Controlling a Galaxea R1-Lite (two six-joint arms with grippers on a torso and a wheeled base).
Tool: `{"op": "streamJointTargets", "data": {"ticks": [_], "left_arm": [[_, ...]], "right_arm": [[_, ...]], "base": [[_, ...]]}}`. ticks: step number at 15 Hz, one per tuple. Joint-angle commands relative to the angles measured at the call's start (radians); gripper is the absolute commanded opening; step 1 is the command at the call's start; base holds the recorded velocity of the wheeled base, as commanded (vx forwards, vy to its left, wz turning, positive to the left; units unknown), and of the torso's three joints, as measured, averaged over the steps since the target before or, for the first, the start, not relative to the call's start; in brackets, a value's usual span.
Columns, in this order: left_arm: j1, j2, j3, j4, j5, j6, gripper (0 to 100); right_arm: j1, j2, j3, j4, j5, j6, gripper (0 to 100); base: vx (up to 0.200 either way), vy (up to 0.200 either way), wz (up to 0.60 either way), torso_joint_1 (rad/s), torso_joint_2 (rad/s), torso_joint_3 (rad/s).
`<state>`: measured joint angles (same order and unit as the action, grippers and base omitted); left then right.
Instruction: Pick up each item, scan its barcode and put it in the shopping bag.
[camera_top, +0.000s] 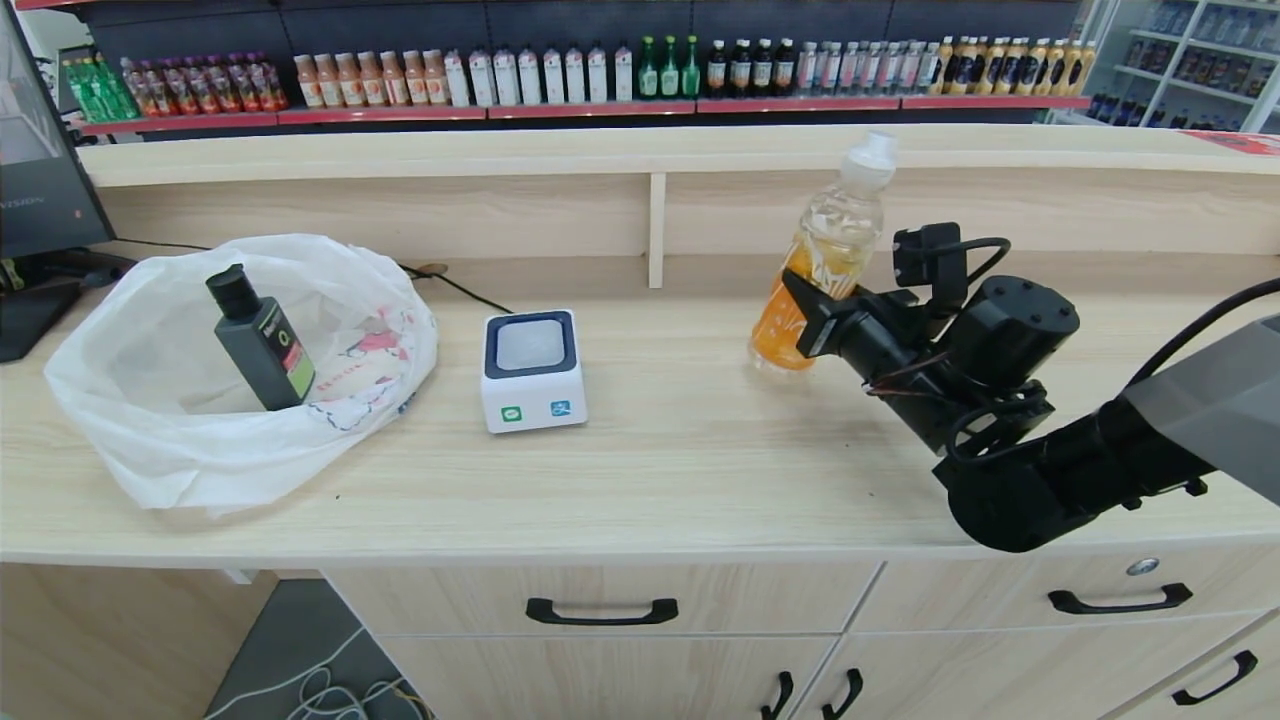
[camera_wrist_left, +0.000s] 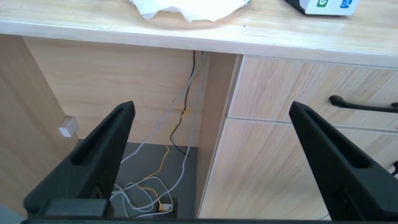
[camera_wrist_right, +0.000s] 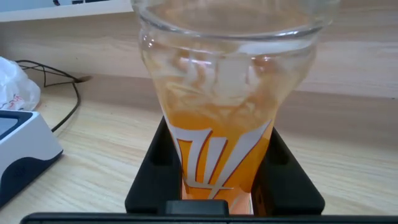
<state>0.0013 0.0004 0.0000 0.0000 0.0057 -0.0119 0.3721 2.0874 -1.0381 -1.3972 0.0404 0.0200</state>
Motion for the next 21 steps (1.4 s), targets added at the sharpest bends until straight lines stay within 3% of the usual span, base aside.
{"op": "streamJointTargets", "data": {"ticks": [1,12,21], "left_arm": [[0.000,0.000,0.000,0.000,0.000,0.000,100],[0.000,0.000,0.000,0.000,0.000,0.000,100],[0.000,0.000,0.000,0.000,0.000,0.000,100]], "right_arm": [[-0.001,-0.017,0.003,-0.002,0.001,0.000,0],[0.001,-0.116,0.052,-0.008,0.052,-0.005,0],[0.071,-0.399,0.509,-0.160,0.045,-0.137,0]], "base": [[0.000,0.000,0.00,0.000,0.00,0.000],[0.000,0.000,0.00,0.000,0.00,0.000],[0.000,0.000,0.00,0.000,0.00,0.000]]}}
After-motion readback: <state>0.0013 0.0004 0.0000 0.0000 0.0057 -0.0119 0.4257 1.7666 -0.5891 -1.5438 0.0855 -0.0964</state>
